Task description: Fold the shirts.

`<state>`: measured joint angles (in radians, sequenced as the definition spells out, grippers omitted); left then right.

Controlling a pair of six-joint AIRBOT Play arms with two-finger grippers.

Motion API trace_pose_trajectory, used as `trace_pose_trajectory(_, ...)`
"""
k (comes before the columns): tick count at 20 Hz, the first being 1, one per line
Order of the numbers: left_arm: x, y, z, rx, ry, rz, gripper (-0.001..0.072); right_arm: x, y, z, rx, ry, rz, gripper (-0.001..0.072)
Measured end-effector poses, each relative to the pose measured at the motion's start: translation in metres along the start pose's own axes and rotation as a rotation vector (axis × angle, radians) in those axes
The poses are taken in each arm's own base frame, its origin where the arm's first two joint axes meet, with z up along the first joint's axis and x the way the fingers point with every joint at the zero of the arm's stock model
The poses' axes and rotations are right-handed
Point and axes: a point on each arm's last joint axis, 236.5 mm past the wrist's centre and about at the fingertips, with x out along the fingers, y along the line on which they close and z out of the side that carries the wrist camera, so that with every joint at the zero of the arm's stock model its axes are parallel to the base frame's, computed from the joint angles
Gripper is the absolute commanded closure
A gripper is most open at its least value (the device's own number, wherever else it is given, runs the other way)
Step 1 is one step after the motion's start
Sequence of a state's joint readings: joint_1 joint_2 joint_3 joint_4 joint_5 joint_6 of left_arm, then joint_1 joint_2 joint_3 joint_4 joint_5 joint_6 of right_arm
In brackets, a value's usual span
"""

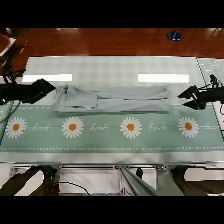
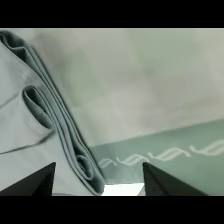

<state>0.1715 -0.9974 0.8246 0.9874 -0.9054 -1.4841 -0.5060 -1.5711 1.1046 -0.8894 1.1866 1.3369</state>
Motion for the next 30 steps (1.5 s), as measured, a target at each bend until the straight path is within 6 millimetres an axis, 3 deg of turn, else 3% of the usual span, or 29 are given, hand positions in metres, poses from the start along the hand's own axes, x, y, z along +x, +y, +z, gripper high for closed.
trace_pose_trajectory(5,0.021,-0.045,-0.055,0.115,0.000,-0.081,0.0010,0.048,0.035,-0.012,-0.021,0.084,0.097,0.0113)
trace_pose_trajectory(6,0.026,-0.054,-0.064,0.132,0.010,-0.098,0.0010,0.056,0.042,-0.016,-0.031,0.108,0.108,0.0260)
trace_pose_trajectory(7,0.031,-0.060,-0.073,0.148,0.025,-0.108,0.0011,0.063,0.047,-0.020,-0.054,0.125,0.104,0.0632)
trace_pose_trajectory(8,0.036,-0.065,-0.080,0.160,0.040,-0.117,0.0072,0.069,0.049,-0.022,-0.079,0.138,0.089,0.0683)
trace_pose_trajectory(10,0.044,-0.074,-0.093,0.182,0.069,-0.131,0.0689,0.067,0.068,-0.022,-0.135,0.141,0.109,0.0684)
trace_pose_trajectory(12,0.047,-0.082,-0.098,0.195,0.082,-0.144,0.0685,0.050,0.085,-0.023,-0.194,0.131,0.123,0.0684)
trace_pose_trajectory(16,0.051,-0.108,-0.100,0.280,0.109,-0.183,0.0686,-0.016,0.104,-0.031,-0.337,0.035,0.076,0.0684)
trace_pose_trajectory(20,0.074,-0.157,-0.114,0.379,0.195,-0.238,0.0686,-0.087,0.115,-0.075,-0.460,-0.097,-0.006,0.0684)
trace_pose_trajectory(23,0.105,-0.212,-0.133,0.456,0.272,-0.289,0.0686,-0.126,0.125,-0.113,-0.512,-0.193,-0.026,0.0684)
trace_pose_trajectory(27,0.150,-0.285,-0.188,0.554,0.416,-0.356,0.0686,-0.159,0.138,-0.149,-0.543,-0.294,-0.023,0.0684)
trace_pose_trajectory(30,0.175,-0.328,-0.247,0.596,0.524,-0.398,0.0686,-0.167,0.143,-0.163,-0.547,-0.316,-0.008,0.0683)
